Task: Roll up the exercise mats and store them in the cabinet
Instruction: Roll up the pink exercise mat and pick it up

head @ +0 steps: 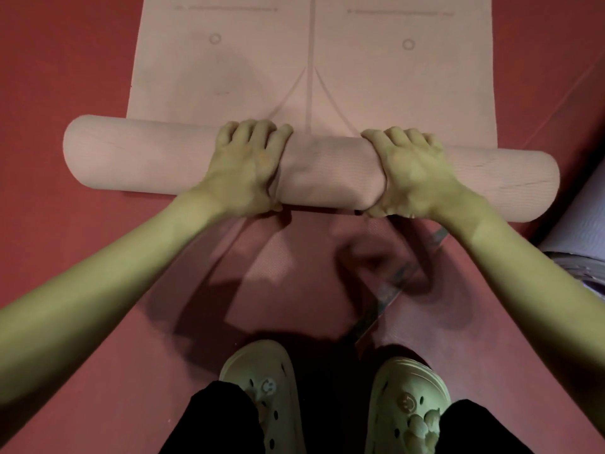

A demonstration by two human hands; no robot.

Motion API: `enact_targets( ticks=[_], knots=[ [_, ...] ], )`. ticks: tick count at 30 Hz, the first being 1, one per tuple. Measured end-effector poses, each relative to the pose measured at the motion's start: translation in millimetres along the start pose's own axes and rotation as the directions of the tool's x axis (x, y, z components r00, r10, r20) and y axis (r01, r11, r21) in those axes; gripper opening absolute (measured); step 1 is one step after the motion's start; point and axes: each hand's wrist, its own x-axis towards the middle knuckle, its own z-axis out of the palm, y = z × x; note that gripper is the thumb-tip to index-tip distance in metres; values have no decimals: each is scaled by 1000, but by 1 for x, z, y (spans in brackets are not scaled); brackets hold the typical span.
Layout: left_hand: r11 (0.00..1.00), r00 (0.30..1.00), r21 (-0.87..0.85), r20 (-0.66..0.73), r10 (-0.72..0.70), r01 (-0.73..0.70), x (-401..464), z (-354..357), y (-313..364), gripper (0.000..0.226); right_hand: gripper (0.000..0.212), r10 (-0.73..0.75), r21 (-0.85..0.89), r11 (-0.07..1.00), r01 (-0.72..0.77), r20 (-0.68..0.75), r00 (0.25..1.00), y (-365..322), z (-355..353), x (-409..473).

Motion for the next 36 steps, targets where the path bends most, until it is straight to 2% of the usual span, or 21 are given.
enact_targets(
  ticks=[2, 5, 9, 15, 20, 23, 27, 36],
  knots=[
    [1000, 996, -26, 89, -1, 4, 9, -7, -4, 123, 120, -12, -19, 1000, 10, -98, 995, -1, 8, -4],
    [998, 983, -61, 184, 12, -1, 24, -16, -9, 118, 114, 23, -5, 1000, -26, -336, 942, -15, 33, -19],
    [995, 977, -98, 214, 10, 11, 28, -21, -11, 117, 114, 87, 35, 996, -80, -402, 912, -34, 46, -29],
    [999, 999, -34, -28, 38, -39, 4, -5, -1, 120, 120, 43, -20, 998, -51, -310, 950, -16, 30, -6],
    [999, 1000, 42, 9, 11, -12, 25, -9, -7, 135, 129, 37, -24, 999, -44, -222, 974, -6, 7, 22],
    [999, 999, 38, 41, -1, -1, 44, -14, -12, 130, 131, 24, -51, 998, -34, -184, 983, -1, -1, 32],
    [1000, 1000, 23, 24, 11, -11, 47, -15, -15, 119, 121, 43, -59, 997, -52, -136, 990, 0, -10, 36],
    [995, 999, -91, 13, 35, -34, -19, -11, 4, 115, 115, 15, -54, 998, -19, -69, 998, -23, 1, -22]
  ],
)
